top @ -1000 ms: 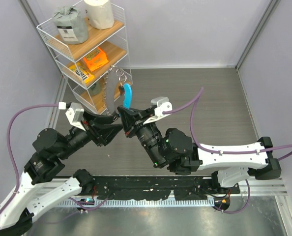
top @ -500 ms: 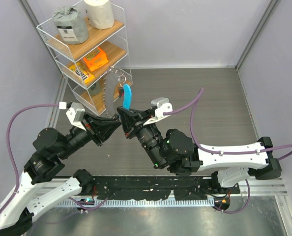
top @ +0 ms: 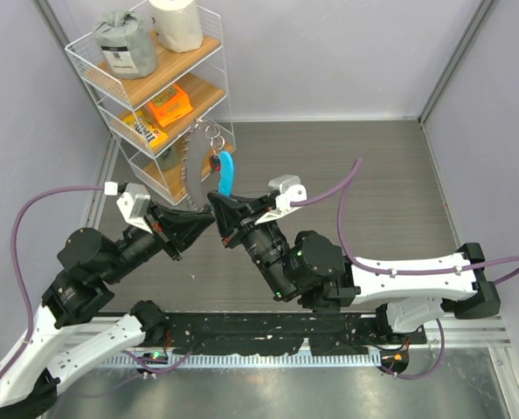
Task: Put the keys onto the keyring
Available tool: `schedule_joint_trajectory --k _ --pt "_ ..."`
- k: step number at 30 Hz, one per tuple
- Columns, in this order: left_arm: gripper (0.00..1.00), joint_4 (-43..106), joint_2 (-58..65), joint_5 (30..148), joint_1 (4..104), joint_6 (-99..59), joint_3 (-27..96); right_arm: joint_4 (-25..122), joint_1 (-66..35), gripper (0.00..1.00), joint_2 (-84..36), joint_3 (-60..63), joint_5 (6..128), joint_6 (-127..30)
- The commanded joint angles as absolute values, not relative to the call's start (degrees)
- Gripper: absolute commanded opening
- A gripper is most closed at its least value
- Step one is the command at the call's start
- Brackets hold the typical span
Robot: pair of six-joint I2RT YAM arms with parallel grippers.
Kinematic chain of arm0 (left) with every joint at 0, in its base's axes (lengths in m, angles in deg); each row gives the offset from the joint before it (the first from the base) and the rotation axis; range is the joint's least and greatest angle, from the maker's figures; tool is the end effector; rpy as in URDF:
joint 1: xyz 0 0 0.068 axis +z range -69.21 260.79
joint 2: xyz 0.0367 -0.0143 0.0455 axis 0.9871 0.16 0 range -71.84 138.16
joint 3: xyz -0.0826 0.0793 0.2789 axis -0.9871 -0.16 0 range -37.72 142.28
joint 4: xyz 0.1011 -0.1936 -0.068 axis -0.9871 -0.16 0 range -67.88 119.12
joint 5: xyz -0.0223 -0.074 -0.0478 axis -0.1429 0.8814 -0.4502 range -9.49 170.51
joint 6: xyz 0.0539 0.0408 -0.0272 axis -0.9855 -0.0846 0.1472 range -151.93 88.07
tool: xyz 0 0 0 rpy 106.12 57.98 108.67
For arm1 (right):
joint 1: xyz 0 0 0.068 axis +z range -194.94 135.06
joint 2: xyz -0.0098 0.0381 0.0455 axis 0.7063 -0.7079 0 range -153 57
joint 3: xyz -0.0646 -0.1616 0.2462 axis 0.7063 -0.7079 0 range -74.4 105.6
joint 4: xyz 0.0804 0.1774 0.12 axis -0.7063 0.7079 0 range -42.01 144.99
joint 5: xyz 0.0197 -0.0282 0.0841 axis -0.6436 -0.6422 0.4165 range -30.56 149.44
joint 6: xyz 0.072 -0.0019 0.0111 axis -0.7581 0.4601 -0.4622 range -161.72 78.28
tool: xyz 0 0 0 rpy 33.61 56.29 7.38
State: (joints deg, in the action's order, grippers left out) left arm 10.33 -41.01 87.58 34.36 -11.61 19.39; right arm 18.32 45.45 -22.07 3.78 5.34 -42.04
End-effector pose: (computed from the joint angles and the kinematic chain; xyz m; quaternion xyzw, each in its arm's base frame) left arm 0.0376 -0.0503 0.4280 0.1938 0.6307 -0.4468 0.6042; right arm 0.0472 0.2713 0.5111 -0.0443 0.5974 0.3826 0.7034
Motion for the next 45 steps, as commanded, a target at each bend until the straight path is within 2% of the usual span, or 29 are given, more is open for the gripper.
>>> schedule_joint_trajectory --k 1,8,26,45 --pt "0.0 12.5 -42.6 87.8 34.4 -13.0 19.6 15.5 46.2 0.06 -19.4 2.5 6.2 -41.9" --pt "0.0 13.6 -45.7 88.4 34.4 -13.4 16.6 14.7 46.4 0.06 -17.6 -1.4 5.1 -42.3" --pt "0.0 13.8 -45.9 88.3 34.4 -14.3 16.2 17.8 47.1 0.06 -19.6 -0.1 6.7 -45.5" --pt "0.0 15.9 -48.4 88.8 34.4 -13.9 14.0 19.0 47.1 0.06 -9.8 -14.3 3.4 -61.2"
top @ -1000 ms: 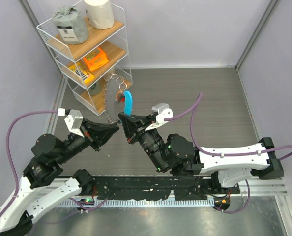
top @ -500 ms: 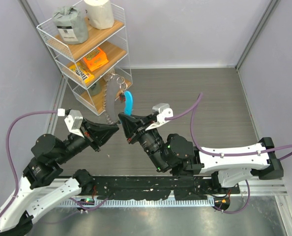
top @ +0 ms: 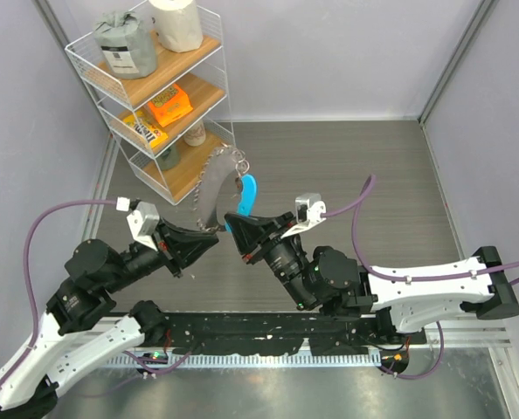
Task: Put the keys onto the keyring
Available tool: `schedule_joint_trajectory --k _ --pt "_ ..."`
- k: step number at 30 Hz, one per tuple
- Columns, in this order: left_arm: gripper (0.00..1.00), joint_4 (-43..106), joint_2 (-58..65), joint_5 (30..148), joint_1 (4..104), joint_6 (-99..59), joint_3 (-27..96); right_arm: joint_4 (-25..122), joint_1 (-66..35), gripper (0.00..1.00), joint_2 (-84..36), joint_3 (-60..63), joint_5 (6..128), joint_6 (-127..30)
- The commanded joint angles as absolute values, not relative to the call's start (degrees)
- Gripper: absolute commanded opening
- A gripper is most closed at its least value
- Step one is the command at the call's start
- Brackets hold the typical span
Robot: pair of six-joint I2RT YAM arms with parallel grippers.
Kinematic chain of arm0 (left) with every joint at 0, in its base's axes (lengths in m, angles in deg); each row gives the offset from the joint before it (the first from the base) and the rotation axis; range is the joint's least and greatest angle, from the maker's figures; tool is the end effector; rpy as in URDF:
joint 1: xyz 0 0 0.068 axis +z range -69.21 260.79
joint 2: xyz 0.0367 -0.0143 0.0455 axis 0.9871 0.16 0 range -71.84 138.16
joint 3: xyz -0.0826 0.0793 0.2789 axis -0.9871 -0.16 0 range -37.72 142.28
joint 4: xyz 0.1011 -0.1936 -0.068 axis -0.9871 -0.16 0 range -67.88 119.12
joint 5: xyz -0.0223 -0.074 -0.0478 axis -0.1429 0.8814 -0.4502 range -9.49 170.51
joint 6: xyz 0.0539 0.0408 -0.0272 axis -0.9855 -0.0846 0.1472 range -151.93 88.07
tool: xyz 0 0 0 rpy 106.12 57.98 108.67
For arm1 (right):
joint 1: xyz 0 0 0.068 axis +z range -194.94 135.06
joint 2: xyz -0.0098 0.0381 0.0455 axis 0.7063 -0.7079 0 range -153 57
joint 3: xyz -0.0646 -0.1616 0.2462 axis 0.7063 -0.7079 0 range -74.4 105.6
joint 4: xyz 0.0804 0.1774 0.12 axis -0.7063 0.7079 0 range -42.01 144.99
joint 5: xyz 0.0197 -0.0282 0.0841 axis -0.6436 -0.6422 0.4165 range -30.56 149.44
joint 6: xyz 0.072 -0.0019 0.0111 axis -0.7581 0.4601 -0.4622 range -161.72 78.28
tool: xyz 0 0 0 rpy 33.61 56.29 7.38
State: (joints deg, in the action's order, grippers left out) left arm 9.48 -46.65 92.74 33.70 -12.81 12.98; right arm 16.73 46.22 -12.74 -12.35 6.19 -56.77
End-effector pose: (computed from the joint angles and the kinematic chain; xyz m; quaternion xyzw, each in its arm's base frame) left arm 0.0248 -0.0456 0.3965 0.2378 0.6273 -0.4630 0.5793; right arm 0.0438 0.2362 0.4643 -0.0066 0.6167 0.4508 0.6453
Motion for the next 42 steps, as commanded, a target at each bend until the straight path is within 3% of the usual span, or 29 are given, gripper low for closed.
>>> schedule_joint_trajectory --k 1,7,16,20,42 --pt "0.0 15.9 -48.5 88.9 34.4 -13.8 14.0 19.2 47.1 0.08 -9.7 -14.8 3.1 -61.9" --pt "0.0 15.8 -49.1 88.4 34.4 -13.8 13.8 20.2 47.1 0.13 -8.0 -17.7 2.1 -66.1" --pt "0.0 15.6 -49.5 87.8 34.4 -14.1 13.4 21.8 47.2 0.36 -6.9 -18.7 2.1 -68.1" --pt "0.0 15.1 -49.8 87.2 34.4 -14.3 13.6 22.5 47.1 0.4 -6.2 -18.8 2.2 -68.3" --pt "0.0 15.0 -49.9 86.3 34.4 -15.1 13.7 28.2 47.2 0.46 -2.0 -21.7 4.8 -72.5"
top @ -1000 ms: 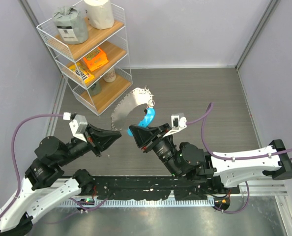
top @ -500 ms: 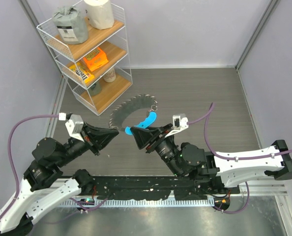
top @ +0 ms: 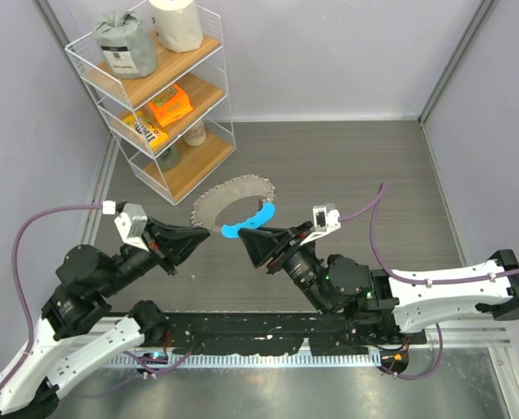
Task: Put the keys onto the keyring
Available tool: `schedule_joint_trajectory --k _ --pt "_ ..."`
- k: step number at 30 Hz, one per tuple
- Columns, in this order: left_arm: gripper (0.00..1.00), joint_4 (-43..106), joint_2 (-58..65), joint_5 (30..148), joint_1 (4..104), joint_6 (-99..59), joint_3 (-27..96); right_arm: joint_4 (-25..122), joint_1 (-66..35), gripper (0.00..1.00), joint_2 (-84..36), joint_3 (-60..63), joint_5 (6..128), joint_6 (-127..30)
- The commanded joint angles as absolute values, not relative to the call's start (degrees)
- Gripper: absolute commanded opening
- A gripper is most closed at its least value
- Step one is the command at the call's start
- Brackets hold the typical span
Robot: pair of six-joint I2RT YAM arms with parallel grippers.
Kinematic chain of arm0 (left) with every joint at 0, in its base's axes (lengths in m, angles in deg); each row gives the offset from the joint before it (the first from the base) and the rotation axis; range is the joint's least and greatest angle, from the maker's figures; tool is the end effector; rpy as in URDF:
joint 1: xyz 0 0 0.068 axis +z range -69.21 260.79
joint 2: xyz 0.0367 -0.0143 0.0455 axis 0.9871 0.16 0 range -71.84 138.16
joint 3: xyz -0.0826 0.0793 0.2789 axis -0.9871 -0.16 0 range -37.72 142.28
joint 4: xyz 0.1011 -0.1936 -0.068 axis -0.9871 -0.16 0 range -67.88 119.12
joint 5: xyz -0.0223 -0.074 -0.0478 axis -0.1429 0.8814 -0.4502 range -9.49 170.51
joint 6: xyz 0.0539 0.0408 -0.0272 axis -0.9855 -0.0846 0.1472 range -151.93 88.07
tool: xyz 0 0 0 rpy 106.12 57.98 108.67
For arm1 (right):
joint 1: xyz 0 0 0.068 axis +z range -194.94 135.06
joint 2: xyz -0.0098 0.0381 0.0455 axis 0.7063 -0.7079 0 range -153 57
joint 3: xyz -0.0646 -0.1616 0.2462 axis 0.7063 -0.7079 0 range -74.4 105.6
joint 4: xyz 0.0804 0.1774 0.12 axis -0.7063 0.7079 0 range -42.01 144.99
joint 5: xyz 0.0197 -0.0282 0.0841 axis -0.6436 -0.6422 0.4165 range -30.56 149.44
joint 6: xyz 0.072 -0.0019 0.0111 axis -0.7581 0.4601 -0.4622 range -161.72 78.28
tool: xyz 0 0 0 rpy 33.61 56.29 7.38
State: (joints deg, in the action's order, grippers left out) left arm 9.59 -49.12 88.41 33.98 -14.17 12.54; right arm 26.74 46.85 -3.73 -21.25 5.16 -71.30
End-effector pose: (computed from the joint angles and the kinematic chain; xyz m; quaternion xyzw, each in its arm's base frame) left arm 0.0214 -0.0350 0.3957 0.2145 0.6205 -0.4404 0.6124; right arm 0.0430 0.2000 0.4272 0.0230 0.6561 0.4721 0.5884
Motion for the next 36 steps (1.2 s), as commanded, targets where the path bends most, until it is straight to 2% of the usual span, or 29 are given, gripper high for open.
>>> schedule_joint_trajectory --k 1,20,26,31,36 --pt "0.0 14.9 -49.9 86.2 34.4 -15.1 13.8 28.4 47.1 0.46 -1.8 -21.9 5.0 -72.6" --pt "0.0 15.3 -49.1 85.7 34.4 -15.6 14.1 33.7 47.1 0.5 2.5 -24.1 8.5 -74.5" --pt "0.0 15.0 -48.8 87.1 34.4 -15.7 14.5 34.3 47.1 0.52 3.8 -23.3 9.5 -69.7" --pt "0.0 15.0 -48.1 94.9 34.4 -15.7 15.5 34.4 47.1 0.53 5.5 -20.5 16.9 -57.1" --pt "0.0 16.1 -47.1 105.7 34.4 -13.4 16.7 41.8 47.0 0.53 6.8 -16.1 28.1 -47.4"
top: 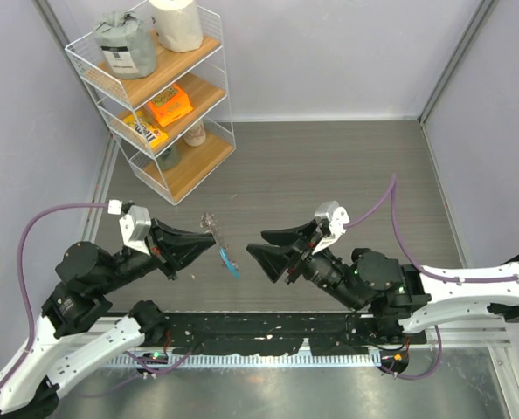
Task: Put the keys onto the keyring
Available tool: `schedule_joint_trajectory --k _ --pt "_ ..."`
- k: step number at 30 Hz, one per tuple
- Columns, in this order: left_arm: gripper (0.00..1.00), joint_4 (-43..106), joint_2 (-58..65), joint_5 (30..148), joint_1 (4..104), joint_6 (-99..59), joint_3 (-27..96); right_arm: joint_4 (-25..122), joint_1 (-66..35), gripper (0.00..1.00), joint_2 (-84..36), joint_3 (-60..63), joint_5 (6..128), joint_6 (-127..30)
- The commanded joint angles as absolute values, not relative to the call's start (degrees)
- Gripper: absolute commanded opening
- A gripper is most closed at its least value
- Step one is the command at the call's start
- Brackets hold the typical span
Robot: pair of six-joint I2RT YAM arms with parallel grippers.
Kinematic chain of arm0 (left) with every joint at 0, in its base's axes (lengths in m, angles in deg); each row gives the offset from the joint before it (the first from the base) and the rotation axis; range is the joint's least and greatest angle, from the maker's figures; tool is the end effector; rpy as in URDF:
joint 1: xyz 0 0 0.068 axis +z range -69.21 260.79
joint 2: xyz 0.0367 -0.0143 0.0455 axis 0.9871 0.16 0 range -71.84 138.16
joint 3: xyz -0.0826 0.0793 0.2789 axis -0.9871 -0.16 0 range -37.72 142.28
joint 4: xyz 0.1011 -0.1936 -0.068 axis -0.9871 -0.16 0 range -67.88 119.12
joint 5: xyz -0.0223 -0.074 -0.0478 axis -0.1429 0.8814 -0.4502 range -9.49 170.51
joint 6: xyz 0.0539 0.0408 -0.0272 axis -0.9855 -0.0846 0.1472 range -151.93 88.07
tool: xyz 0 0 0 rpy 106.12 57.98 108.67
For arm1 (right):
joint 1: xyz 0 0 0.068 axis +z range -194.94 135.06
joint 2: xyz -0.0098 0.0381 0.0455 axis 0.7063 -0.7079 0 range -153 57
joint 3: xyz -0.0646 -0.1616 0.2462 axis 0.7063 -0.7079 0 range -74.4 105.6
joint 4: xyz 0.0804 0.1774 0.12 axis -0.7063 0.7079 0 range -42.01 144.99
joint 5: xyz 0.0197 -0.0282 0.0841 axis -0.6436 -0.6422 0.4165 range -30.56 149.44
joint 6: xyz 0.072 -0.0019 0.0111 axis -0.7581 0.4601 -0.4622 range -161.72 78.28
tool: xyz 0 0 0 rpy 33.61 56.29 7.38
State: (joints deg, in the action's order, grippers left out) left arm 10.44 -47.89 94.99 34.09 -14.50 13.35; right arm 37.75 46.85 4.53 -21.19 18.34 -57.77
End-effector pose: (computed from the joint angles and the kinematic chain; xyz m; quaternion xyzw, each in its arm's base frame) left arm 0.0179 -0.0411 0.4011 0.2561 0.6028 -0.4686 0.5929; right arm 0.0346 0.1687 0.4318 -0.1519 0.6365 0.4523 0.6059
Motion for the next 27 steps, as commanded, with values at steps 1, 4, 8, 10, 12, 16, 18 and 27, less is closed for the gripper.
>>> schedule_joint_trajectory --k 1,4,8,10,12,16,18,27 --pt "0.0 16.9 -47.0 107.9 34.4 -12.7 16.6 43.1 47.1 0.53 7.3 -15.2 29.4 -45.7" --pt "0.0 19.4 -47.0 113.1 34.4 -10.9 16.2 47.6 47.0 0.53 8.7 -14.0 35.9 -42.8" --pt "0.0 23.1 -47.0 117.9 34.4 -9.7 14.9 54.2 47.1 0.53 11.6 -12.9 41.8 -39.2" --pt "0.0 25.4 -47.1 120.5 34.4 -8.8 14.3 58.4 47.1 0.52 12.7 -11.7 45.9 -37.9" --pt "0.0 28.7 -47.0 123.7 34.4 -7.7 13.6 62.0 47.1 0.52 12.7 -10.0 49.0 -36.5" --pt "0.0 35.7 -46.4 126.1 34.4 -4.4 11.5 66.9 47.1 0.52 10.4 -6.9 52.8 -34.0" --pt "0.0 38.6 -45.7 127.3 34.4 -2.8 10.8 67.1 47.0 0.52 8.8 -5.2 53.9 -32.4" --pt "0.0 43.3 -43.9 128.3 34.4 -0.4 9.0 64.5 47.0 0.47 1.4 2.1 54.5 -27.7"
